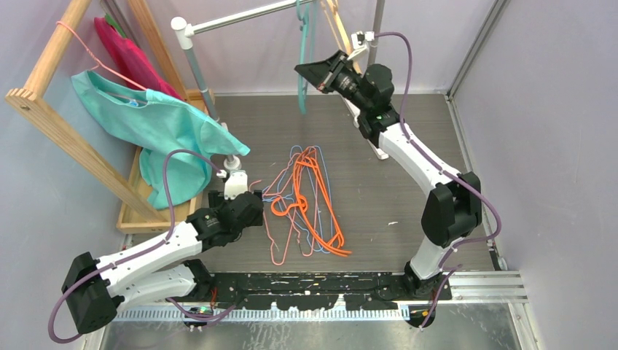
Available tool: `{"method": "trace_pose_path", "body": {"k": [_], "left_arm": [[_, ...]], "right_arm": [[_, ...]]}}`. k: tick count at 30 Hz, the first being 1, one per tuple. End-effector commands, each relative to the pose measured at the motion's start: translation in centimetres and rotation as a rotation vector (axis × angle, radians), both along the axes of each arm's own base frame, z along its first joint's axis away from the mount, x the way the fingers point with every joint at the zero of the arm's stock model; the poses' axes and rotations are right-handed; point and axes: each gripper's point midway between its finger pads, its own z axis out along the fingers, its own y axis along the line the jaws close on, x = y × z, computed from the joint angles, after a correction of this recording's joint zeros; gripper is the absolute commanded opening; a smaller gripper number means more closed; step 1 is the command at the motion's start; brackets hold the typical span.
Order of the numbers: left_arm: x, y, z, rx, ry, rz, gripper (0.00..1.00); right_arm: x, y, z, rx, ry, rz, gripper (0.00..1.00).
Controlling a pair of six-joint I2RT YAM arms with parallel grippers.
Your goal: Organize the hangers
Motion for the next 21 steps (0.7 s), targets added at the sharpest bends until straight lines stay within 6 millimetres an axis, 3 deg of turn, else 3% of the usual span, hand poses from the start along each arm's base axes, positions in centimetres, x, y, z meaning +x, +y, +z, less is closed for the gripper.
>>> {"method": "trace_pose_path", "body": {"k": [1, 8, 11, 16, 18, 21], "left_arm": [[0.3, 0.2, 0.3, 0.003, -0.023, 0.025, 0.98], [0.5, 0.0, 0.3, 0.013, -0.016, 0.027, 0.98], [0.5, -0.1, 0.2, 0.010, -0.015, 0.027, 0.98], [0.5, -0.1, 0.2, 0.011, -0.011, 0.026, 0.98], [0.4, 0.0, 0.1, 0.013, -0.009, 0.026, 0.98], [0.4, 0.0, 0.1, 0.011, -0.010, 0.027, 0.98]], "right_arm": [[-0.8, -3.8, 3.6, 0.092, -0.057, -0.039, 0.02], [-0.2, -6.5, 3.0, 0.103, -0.032, -0.069, 0.02], [0.0, -7.0, 2.8, 0.102, -0.023, -0.072, 0.08], [-0.7, -7.5, 2.5, 0.096, -0.025, -0.074, 0.34], [-1.0, -8.0, 2.5, 0.068, -0.041, -0.111, 0.49], [-1.9, -9.3, 3.1, 0.035, -0.065, -0.185, 0.62]]}}
